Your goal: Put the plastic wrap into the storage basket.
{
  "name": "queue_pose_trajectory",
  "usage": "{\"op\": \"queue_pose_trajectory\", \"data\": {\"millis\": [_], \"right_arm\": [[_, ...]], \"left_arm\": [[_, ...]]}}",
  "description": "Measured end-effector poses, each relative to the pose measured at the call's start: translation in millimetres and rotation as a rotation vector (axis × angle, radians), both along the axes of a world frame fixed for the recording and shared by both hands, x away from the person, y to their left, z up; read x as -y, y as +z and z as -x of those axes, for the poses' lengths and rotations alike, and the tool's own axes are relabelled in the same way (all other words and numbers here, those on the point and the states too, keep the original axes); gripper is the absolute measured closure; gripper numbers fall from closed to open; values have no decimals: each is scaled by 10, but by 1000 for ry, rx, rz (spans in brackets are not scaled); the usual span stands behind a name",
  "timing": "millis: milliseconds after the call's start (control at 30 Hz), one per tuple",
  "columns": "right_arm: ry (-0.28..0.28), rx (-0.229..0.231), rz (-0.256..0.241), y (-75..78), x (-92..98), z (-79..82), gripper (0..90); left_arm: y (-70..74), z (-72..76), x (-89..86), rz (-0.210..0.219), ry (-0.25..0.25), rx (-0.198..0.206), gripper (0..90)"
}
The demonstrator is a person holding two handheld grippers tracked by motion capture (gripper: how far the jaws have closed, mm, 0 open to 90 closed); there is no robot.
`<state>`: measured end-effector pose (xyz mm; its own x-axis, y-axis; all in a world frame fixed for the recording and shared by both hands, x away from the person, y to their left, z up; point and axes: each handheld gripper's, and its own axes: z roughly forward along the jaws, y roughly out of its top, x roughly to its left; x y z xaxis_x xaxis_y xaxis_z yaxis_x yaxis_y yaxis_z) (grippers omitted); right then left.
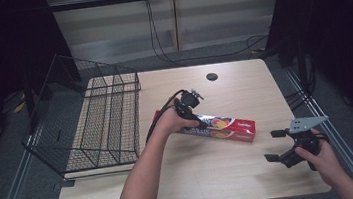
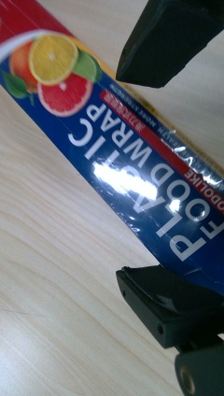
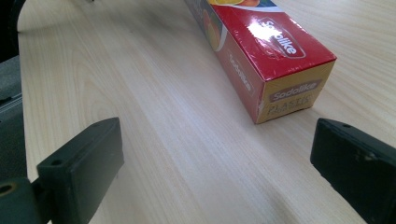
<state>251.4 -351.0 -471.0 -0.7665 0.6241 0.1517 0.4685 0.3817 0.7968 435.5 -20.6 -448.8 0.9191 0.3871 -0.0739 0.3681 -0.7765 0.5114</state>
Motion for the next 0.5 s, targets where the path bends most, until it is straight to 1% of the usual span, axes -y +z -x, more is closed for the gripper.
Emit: {"op": "queue_pose_trajectory", "data": {"millis": [33,133,233,333,400,433,467,500], "right_arm": [[0,-2,-1,1,3,1,23],[1,-4,-3,-1,9,2,23],[-2,-4,-6,-2,10,1,24],[-1,-1,-5,3,12,1,24],[-2,0,-5,5,14,2,24],[-2,-1,-10,9,16,5,24],[-2,-1,-10,9,16,5,24],[-2,-1,-12,9,17,5,24]], "left_arm": [[-8,-3,6,-3,-10,4,54],[-36,8,26,-9,-18,13,40],[-54,11,37,-12,-31,13,22],[-60,23,37,-5,-24,6,21],[-59,26,37,-12,-28,2,19],[-82,52,39,-32,-60,-3,20],[-82,52,39,-32,-60,-3,28],[-102,74,46,-46,-62,-7,28]]}}
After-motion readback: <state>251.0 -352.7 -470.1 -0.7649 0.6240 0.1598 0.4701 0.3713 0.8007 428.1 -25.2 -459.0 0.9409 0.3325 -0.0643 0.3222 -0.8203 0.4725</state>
